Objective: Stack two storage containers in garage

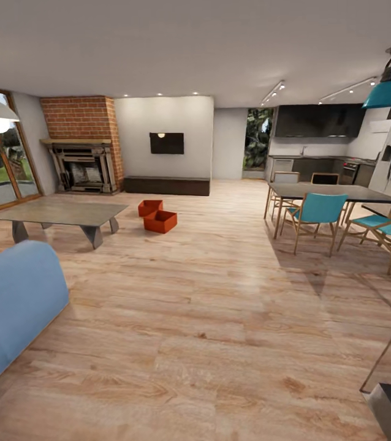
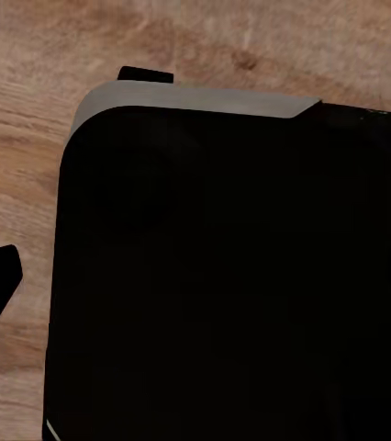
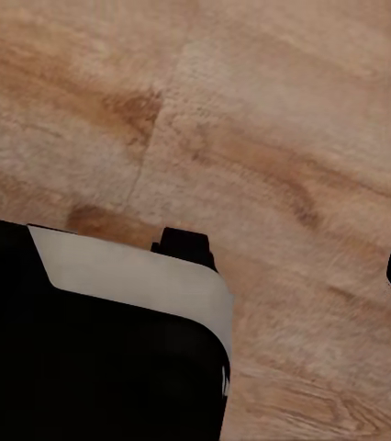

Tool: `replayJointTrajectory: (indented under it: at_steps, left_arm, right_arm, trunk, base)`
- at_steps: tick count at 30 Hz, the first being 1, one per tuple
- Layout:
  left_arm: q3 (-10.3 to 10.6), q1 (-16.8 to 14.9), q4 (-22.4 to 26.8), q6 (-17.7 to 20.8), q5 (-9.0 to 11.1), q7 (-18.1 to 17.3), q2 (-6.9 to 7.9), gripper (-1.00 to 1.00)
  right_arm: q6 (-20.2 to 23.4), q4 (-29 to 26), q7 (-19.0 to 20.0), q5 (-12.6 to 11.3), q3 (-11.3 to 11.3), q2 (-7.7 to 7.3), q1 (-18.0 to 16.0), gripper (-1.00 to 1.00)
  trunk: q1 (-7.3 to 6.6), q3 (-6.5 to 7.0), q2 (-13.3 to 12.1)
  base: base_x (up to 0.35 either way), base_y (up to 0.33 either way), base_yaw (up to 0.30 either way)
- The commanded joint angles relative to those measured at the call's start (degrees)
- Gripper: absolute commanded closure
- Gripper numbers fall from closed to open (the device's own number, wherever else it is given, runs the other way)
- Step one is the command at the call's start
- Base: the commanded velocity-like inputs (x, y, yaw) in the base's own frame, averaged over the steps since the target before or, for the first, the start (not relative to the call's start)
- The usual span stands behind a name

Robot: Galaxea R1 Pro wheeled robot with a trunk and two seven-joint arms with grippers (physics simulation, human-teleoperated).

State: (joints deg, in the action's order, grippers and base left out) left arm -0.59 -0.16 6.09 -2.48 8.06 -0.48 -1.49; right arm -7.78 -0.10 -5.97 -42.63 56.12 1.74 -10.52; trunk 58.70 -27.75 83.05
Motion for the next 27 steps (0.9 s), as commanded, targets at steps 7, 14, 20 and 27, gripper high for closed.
replayJointTrajectory:
  at_steps: [7,14,20,27]
  left_arm:
    - [-0.03,-0.02,-0.02,-0.11,0.47,-0.05,0.08,-1.00]
    - [-0.02,-0.02,-0.02,-0.08,0.47,-0.05,0.08,-1.00]
    - [-0.02,-0.02,-0.02,-0.07,0.47,-0.05,0.08,-1.00]
    - [-0.02,-0.02,-0.02,-0.15,0.47,-0.05,0.08,-1.00]
  right_arm:
    - [-0.04,0.01,-0.18,-0.43,0.48,0.02,-0.03,-1.00]
    - [-0.06,0.01,-0.18,-0.43,0.48,0.08,-0.03,-1.00]
    - [-0.05,0.01,-0.18,-0.43,0.50,0.07,-0.03,-1.00]
    - [-0.04,0.01,-0.18,-0.45,0.48,0.10,-0.03,-1.00]
  trunk:
    - [0.03,-0.06,0.03]
    - [0.03,-0.06,0.03]
    - [0.03,-0.06,0.03]
    - [0.03,-0.06,0.03]
  base:
    - [0.322,0.000,-0.025]
    - [0.322,0.000,-0.001]
    - [0.322,0.000,0.000]
    - [0.322,0.000,0.000]
